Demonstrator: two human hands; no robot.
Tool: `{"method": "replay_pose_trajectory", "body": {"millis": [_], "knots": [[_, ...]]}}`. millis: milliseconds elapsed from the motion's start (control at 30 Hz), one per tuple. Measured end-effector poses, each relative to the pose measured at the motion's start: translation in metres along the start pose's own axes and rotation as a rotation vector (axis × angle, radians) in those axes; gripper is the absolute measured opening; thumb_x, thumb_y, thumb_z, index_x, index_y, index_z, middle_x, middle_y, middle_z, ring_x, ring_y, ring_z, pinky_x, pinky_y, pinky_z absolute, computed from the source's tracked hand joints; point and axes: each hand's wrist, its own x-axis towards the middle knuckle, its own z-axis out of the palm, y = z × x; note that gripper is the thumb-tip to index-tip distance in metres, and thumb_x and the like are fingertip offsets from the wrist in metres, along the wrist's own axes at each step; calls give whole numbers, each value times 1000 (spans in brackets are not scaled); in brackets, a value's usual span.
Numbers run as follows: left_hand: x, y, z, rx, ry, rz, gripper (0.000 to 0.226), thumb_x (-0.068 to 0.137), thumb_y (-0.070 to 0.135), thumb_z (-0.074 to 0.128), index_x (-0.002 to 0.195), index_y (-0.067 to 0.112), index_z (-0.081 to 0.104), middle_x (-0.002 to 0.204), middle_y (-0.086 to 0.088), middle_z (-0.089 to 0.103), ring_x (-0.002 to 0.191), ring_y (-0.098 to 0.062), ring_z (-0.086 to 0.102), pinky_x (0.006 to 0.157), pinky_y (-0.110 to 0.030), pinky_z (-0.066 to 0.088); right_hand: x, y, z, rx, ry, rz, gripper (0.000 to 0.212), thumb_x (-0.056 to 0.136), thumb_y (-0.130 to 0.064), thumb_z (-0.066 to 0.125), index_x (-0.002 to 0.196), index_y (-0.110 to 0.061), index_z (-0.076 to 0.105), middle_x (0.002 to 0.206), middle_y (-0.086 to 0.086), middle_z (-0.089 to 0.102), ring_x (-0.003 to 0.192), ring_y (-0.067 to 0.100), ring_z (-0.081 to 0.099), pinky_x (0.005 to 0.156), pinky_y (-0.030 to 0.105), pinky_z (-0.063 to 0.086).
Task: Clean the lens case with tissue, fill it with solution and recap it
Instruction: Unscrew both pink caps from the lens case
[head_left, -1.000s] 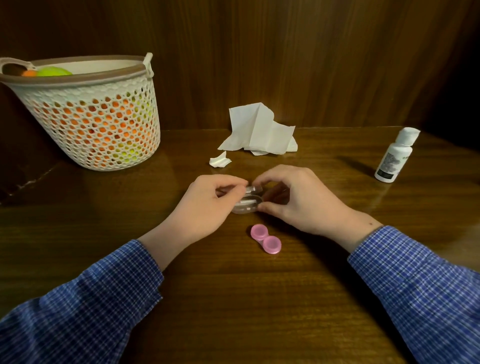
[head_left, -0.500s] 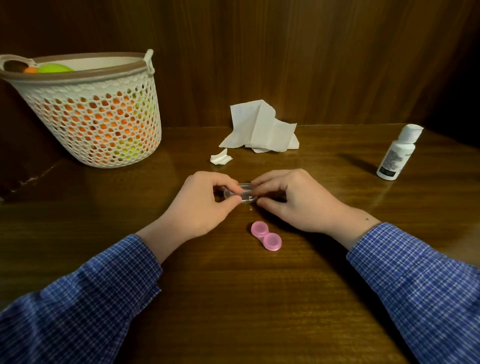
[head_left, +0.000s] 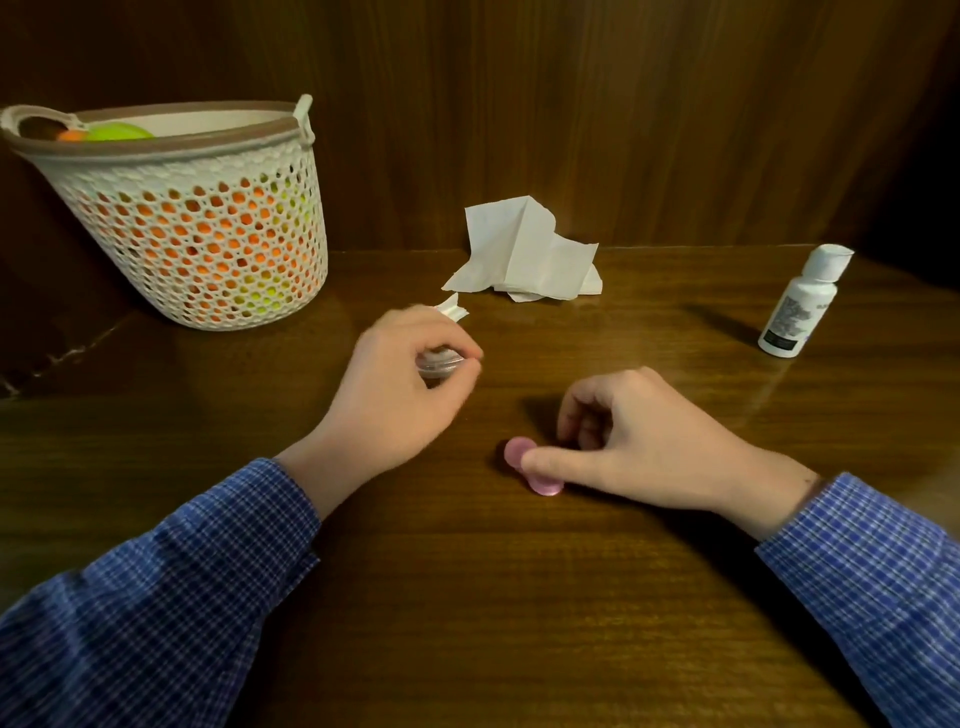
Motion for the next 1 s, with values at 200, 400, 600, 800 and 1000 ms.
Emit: {"method": "replay_pose_trajectory", "body": {"millis": [200,400,600,800,1000], "knots": [[-18,20,10,-52,-403,198,18,90,29,71,107,30,75,112,19,67,109,-3,62,83,-18,53,-8,-2,6,-28,-7,-89,46,66,-80,68,79,-35,68,68,-14,68,67,-2,65,48,10,44],[-19,18,9,-40,-412,213,18,88,29,76,106,29,76,97,18,71,96,-6,66,77,-26,56,-8,-2,3,-27,-26,-114,34,77,-68,65,91,-37,74,77,-16,70,73,2,65,54,22,53],[-20,16,5,-33,-343,194,20,84,31,80,103,27,78,99,16,74,96,-5,69,74,-27,57,-8,-5,2,-66,-28,-107,39,83,-63,59,103,-34,76,88,-17,72,79,2,66,65,28,59],[-22,18,5,-80,-359,184,17,84,20,80,101,21,81,102,13,75,97,1,70,81,-18,57,-8,-6,7,4,11,-90,39,76,-66,65,96,-34,77,78,-19,70,80,-4,64,59,14,51],[-22,18,2,-72,-382,151,18,84,25,78,101,25,80,106,17,76,101,10,67,90,-12,53,-8,-4,13,16,3,-172,38,79,-63,64,91,-29,76,70,-16,68,74,-1,64,56,14,48]]}}
